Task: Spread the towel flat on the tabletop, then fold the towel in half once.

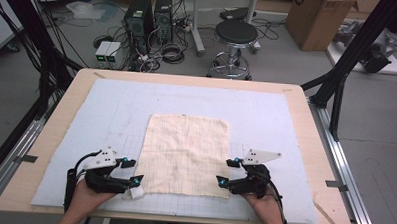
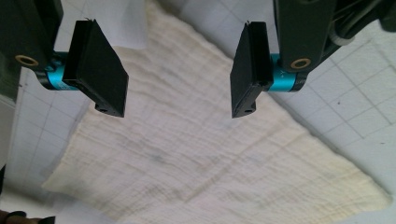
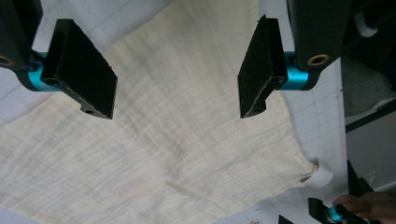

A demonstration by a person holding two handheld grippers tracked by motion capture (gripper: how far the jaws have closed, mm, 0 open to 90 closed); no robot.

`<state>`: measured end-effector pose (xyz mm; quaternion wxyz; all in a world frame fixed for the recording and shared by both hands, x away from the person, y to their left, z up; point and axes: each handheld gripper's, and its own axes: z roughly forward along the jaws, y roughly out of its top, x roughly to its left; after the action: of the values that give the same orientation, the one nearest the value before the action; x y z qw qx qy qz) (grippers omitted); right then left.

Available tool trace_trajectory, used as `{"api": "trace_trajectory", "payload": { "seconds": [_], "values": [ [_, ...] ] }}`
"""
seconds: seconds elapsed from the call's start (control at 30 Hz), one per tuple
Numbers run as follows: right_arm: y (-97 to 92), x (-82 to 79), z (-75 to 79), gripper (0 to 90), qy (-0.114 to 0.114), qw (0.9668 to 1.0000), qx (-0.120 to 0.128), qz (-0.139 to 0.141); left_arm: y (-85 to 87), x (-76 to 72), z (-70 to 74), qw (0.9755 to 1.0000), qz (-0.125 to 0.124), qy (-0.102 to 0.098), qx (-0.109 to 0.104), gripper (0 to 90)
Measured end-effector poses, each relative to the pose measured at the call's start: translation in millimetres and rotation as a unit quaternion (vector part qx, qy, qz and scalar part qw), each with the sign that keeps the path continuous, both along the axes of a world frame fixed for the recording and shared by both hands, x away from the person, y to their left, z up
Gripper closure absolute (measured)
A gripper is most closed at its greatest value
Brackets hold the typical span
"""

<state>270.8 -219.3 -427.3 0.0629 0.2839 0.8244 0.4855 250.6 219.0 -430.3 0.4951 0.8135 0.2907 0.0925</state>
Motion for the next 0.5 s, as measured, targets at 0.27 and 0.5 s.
{"api": "trace_trajectory", "payload": {
  "seconds": [0.27,0.5],
  "values": [
    [3.3,10.0,-0.2,27.7,0.001,1.0000,0.000,-0.001,-2.9,3.1,0.2,1.0000,-0.008,0.003,0.000,38.0],
    [4.8,20.1,3.6,26.0,-0.022,0.9997,-0.010,0.001,-2.6,11.0,3.5,0.9999,-0.005,0.006,-0.011,38.6]
  ]
}}
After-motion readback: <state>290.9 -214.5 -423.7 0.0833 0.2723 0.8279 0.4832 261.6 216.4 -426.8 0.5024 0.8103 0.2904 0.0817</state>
